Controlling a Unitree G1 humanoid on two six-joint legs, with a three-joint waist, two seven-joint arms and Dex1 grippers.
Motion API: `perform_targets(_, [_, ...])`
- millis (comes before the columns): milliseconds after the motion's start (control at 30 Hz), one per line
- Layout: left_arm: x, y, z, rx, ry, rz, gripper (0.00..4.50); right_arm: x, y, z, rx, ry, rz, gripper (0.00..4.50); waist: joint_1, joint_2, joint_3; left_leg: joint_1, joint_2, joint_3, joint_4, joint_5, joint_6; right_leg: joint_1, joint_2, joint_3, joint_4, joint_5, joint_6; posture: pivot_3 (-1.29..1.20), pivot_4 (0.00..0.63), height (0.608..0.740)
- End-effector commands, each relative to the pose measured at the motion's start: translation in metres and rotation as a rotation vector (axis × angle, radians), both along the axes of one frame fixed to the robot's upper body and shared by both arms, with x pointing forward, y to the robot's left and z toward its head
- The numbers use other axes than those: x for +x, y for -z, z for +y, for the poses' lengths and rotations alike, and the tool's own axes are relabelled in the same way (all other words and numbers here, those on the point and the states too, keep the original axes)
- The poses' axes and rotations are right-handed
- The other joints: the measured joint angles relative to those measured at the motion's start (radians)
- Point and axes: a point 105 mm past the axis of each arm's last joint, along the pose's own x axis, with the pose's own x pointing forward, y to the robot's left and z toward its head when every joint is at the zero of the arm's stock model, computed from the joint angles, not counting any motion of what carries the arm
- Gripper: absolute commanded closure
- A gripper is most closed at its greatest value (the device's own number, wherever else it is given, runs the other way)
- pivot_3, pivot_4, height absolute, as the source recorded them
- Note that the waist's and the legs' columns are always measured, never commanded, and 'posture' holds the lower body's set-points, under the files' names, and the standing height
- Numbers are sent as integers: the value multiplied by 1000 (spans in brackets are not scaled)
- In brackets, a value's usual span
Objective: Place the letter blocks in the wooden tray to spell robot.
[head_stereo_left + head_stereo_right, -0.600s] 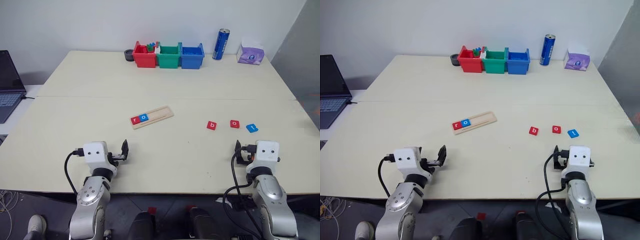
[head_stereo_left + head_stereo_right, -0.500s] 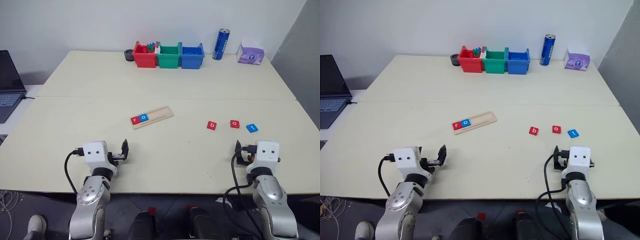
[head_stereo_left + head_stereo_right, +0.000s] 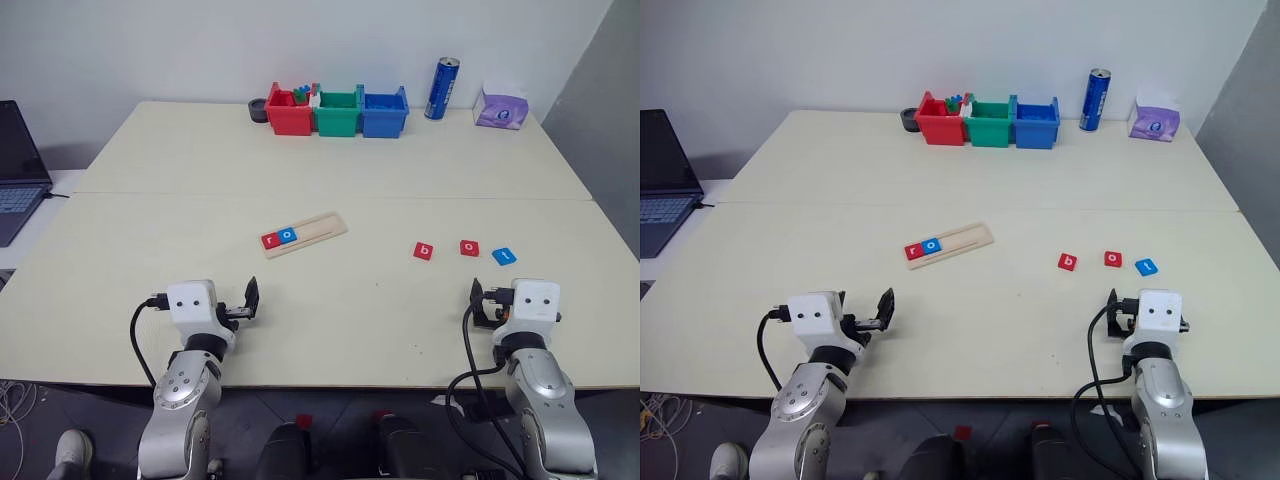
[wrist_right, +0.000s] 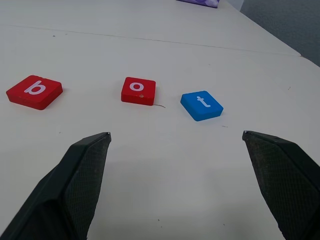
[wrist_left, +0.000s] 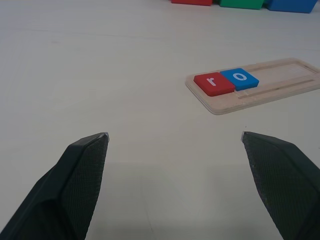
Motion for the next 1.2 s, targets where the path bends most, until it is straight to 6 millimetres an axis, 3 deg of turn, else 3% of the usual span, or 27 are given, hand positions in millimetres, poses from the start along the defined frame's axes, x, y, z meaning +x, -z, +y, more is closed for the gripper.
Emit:
perform_targets(33, [0,-13,-3,8,15,-50,0,0,-16,1,-18,-1,-56,17,0,0,0,0,0,0,0,0,0,0,0,0,0,0,0,0,150,740])
perform_targets(267, [3,-18,-3,9,37,-64,0,6,-26,4,-29,-28,-91,17,0,0,0,0,0,0,0,0,0,0,0,0,0,0,0,0,150,740])
perform_targets(367, [8,-28,-6,6,115,-98,0,15,-37,15,-12,-121,-118,17,0,0,0,0,-1,0,0,0,0,0,1,-1,0,0,0,0,150,740])
perform_targets(400, [10,-31,-9,4,156,-105,0,19,-40,23,8,-184,-120,17,0,0,0,0,-1,0,0,0,0,0,1,-1,0,0,0,0,150,740])
perform_targets(467, [17,-44,-17,48,306,-126,0,24,-53,60,39,-503,-104,17,-1,0,0,0,-1,0,0,0,0,0,2,-1,0,0,0,0,150,740])
perform_targets(533, [23,-52,-20,89,403,-131,0,19,-59,84,39,-755,-58,17,-2,0,1,1,-1,0,0,0,0,0,3,-1,0,0,0,0,150,740])
perform_targets(733, [50,-66,-11,169,634,-99,0,-1,-68,110,59,-1264,126,17,0,-1,2,1,-1,-1,0,0,0,1,4,-4,0,-1,-3,0,150,740])
perform_targets(933, [73,-59,-4,249,802,-37,0,4,-84,119,48,-1381,136,17,0,-1,2,-1,0,-1,0,0,0,0,5,-5,0,-1,-3,0,150,740])
perform_targets(1200, [104,-54,0,342,911,13,0,13,-87,120,34,-1351,116,17,2,-1,2,-7,0,-1,1,0,0,-6,4,-5,0,2,-8,0,150,740])
